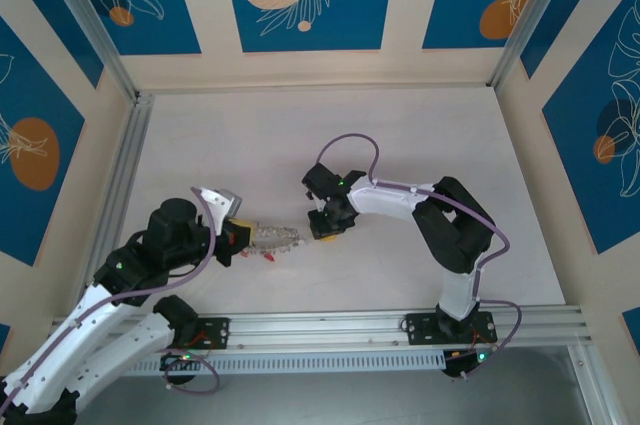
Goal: Put the keys on the keyring
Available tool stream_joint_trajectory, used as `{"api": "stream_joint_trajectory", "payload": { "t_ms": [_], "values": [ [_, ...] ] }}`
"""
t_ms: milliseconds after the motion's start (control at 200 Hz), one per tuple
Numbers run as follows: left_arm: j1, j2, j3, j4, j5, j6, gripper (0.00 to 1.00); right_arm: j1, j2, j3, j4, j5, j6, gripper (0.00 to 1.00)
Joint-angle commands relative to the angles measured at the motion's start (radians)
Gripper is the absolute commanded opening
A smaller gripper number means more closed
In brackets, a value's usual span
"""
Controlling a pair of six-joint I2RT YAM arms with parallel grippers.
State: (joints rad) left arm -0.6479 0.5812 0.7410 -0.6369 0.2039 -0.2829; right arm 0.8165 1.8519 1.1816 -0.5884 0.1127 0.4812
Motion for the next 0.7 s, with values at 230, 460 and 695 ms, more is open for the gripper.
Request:
{"api": "stream_joint_trajectory", "payload": {
  "t_ms": [230,460,695],
  "values": [
    [0.012,-0.009,0.000,0.023,-0.006,-0.004,0.00,0.012,0.009,0.019,0.001,0.015,0.014,0.14],
    [0.012,-0.009,0.000,0.019,-0.009,-0.004,0.00,0.010,0.002,0.009,0.010,0.010,0.009,0.04],
    [0.012,0.011,0.009,0.013,-0.002,0.009,0.00,0.005,-0.156,-0.116,0.143,-0.004,-0.062,0.00]
  ]
}}
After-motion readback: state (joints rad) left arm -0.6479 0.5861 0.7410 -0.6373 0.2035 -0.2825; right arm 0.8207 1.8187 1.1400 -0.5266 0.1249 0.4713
